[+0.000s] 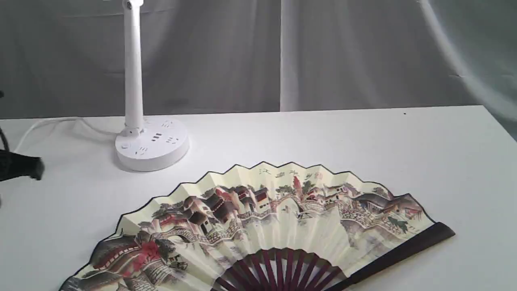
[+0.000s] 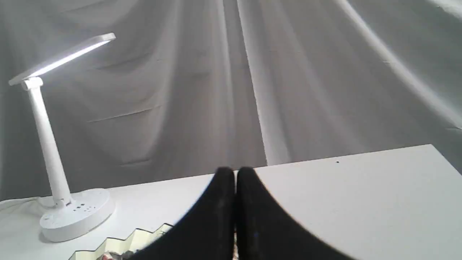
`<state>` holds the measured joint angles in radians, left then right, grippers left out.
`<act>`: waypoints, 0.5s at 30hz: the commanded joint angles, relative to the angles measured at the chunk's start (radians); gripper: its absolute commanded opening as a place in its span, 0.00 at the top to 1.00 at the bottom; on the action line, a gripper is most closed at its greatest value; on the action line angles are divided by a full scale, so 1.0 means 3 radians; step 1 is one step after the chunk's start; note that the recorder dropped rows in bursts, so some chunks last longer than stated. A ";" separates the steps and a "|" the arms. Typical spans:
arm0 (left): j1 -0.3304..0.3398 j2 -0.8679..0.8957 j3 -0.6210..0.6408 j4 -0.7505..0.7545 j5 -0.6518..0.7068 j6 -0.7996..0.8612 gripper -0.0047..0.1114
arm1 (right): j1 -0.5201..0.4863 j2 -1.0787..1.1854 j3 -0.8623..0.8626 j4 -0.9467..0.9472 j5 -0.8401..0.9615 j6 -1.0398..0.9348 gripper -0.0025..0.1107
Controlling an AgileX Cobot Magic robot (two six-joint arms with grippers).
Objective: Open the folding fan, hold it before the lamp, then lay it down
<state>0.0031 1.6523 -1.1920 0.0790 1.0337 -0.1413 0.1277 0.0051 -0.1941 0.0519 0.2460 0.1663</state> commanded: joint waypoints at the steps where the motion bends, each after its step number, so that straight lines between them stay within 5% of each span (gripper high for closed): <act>1: -0.0010 -0.0171 0.0006 -0.0560 0.0054 0.0427 0.96 | 0.0007 -0.0017 0.0005 0.0018 -0.0032 -0.0013 0.98; 15: -0.0010 -0.2508 0.1537 -0.0558 -0.0986 -0.0022 0.96 | 0.0007 -0.0017 0.0005 0.0018 -0.0032 0.0002 0.98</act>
<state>0.0020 0.9880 -0.7804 -0.0818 0.7697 -0.1219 0.1277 0.0051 -0.1941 0.0519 0.2460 0.1663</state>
